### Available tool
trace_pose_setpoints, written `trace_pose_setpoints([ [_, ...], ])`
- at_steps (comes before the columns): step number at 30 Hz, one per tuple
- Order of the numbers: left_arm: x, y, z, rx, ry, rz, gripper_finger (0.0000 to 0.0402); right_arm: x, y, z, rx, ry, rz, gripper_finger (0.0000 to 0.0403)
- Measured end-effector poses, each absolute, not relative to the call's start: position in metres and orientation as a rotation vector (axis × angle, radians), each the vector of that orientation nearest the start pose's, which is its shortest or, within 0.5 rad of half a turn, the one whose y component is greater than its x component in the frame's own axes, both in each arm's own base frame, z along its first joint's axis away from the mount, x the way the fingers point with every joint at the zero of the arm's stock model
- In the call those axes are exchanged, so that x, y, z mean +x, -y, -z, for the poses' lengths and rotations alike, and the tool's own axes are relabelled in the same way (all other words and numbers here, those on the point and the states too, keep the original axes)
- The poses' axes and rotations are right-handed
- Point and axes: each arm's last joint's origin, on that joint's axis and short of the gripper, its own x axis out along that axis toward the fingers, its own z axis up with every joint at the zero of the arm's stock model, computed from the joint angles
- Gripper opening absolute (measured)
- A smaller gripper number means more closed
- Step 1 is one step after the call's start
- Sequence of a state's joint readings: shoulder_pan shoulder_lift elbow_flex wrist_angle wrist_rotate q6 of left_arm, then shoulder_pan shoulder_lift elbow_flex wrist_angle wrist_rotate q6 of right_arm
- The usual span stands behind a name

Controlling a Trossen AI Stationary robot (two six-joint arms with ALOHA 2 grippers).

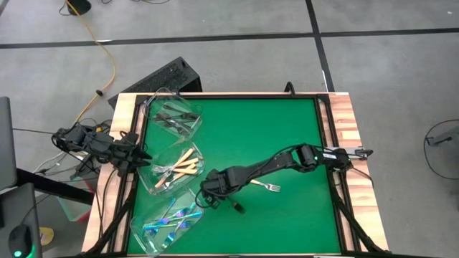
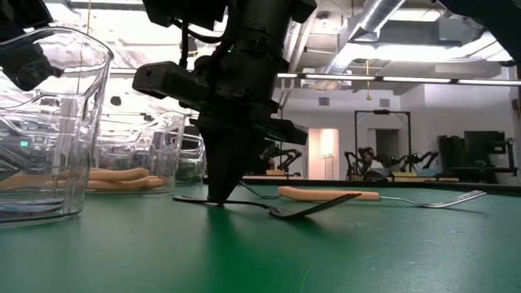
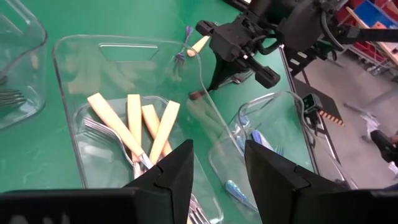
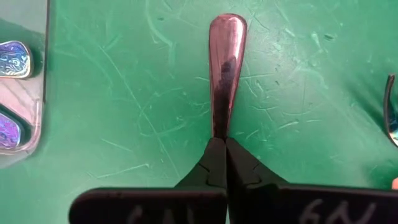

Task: Sort silverware by color (type)
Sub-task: Put the black fork into the top transparent bin

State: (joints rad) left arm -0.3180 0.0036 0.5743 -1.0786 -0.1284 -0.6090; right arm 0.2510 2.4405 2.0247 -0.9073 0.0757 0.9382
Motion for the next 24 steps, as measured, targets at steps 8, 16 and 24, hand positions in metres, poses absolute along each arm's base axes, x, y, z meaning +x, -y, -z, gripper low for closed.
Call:
trace_pose_setpoints([
  [8,0.015,0.0,-0.24,-0.492,-0.528,0.008,0.0128,0.476,-0.116,-0.151,0.551,-1.249,0.429,0.0005],
  [16,0.015,0.0,-0.24,-0.503,-0.524,-0.007,0.0128,0.47,-0.102,-0.177,0.511,-1.245,0.432,0.0004],
  [24,0.015,0.0,-0.24,-0.504,-0.522,-0.012,0.0128,0.464,-0.104,-0.199,0.483,-1.203,0.427,0.001],
])
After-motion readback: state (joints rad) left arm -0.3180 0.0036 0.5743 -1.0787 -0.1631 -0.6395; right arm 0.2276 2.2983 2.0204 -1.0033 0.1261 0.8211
